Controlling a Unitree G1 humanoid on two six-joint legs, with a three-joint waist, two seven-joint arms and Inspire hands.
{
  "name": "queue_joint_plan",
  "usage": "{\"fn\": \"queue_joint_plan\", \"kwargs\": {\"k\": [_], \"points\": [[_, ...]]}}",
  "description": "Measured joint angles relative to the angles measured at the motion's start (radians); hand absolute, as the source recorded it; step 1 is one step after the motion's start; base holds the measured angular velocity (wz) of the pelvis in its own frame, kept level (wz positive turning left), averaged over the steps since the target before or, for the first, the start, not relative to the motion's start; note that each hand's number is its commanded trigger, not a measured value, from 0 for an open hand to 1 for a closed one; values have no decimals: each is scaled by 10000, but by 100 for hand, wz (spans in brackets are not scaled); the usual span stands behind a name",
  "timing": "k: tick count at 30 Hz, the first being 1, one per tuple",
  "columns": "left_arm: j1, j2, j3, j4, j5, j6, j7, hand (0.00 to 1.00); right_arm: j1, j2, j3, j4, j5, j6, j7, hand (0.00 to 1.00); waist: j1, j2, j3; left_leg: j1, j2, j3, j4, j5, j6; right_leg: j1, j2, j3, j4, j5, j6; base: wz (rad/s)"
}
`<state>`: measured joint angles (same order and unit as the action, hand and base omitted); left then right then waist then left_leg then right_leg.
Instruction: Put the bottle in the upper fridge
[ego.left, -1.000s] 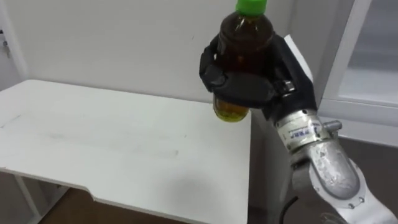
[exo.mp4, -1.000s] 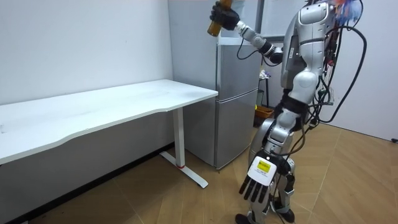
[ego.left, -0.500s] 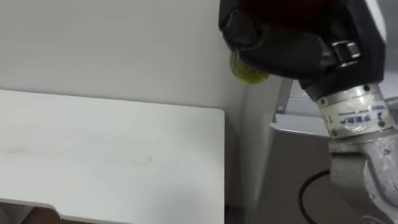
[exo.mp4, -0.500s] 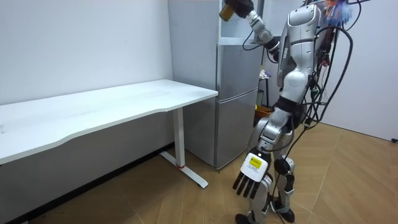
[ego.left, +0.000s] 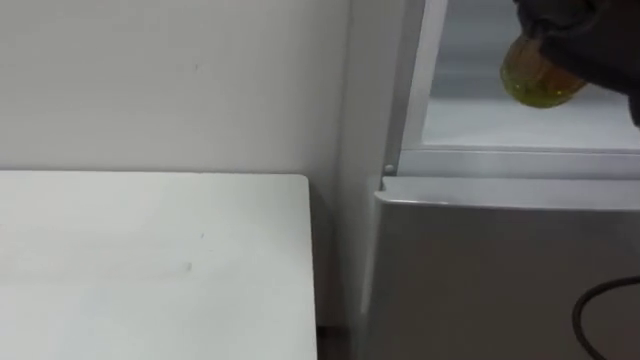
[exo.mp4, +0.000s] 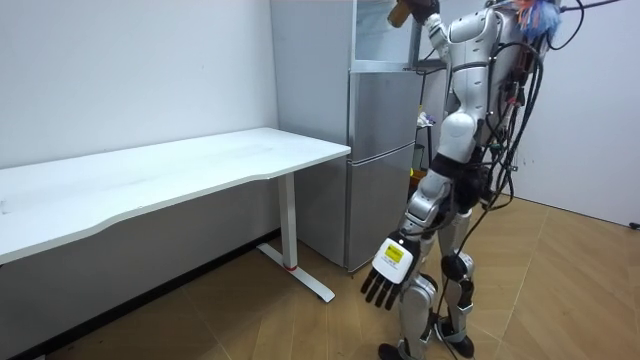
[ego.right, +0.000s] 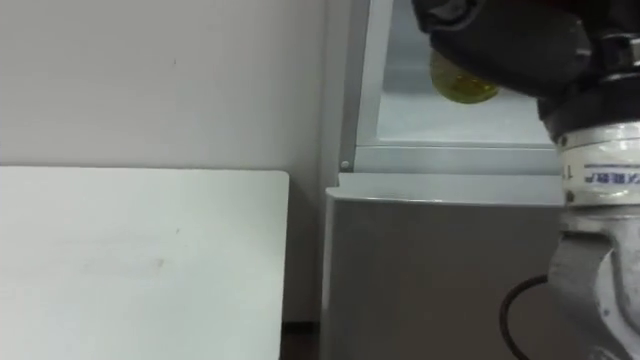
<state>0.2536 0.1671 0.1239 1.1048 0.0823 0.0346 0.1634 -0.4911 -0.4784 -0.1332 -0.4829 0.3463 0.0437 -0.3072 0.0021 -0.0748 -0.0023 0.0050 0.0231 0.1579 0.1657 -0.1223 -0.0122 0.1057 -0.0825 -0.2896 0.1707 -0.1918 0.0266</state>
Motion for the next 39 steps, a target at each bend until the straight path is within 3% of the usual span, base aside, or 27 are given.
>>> {"fn": "queue_joint_plan", "kwargs": {"k": [6, 11, 18, 24, 33, 39], "points": [[20, -1, 29, 158, 83, -8, 0, 0, 2, -8, -400, 144, 108, -15, -29, 100, -103, 11, -4, 82, 11, 49, -25, -46, -6, 18, 12, 128, 1, 0, 1, -5], [38, 0, 194, 157, 100, -12, -15, 0, 0, -79, -476, 1030, 80, -75, 17, 100, -232, -116, 57, 132, 10, 50, -24, -49, -4, 112, 9, 121, -1, -1, 1, 0], [139, 30, 291, 151, 187, -13, -229, 0, 0, -485, -473, 2270, 75, -71, -17, 100, -234, -304, 61, 61, 5, 33, 7, -49, -2, 119, 14, 106, -2, -1, 2, 1], [186, 107, 291, 144, 302, -2, -233, 0, -1, -774, -465, 3518, 581, -70, -333, 100, -150, -472, 30, 82, 7, 28, 14, -55, 5, 140, 10, 42, -3, 0, 2, 0], [265, 392, 395, 138, 611, 49, -647, 0, -221, -1009, -453, 6482, 799, 15, -1422, 100, 283, -496, 24, -5, 8, -8, 19, -56, 4, 48, 9, 18, 10, 0, 2, 0], [320, 516, 515, 110, 907, 101, -805, 0, -906, -1118, -400, 7503, 1165, 266, -2089, 100, 361, -621, 24, -175, -2, -73, 18, -46, 1, -94, -3, -155, 27, -4, 8, 4]]}}
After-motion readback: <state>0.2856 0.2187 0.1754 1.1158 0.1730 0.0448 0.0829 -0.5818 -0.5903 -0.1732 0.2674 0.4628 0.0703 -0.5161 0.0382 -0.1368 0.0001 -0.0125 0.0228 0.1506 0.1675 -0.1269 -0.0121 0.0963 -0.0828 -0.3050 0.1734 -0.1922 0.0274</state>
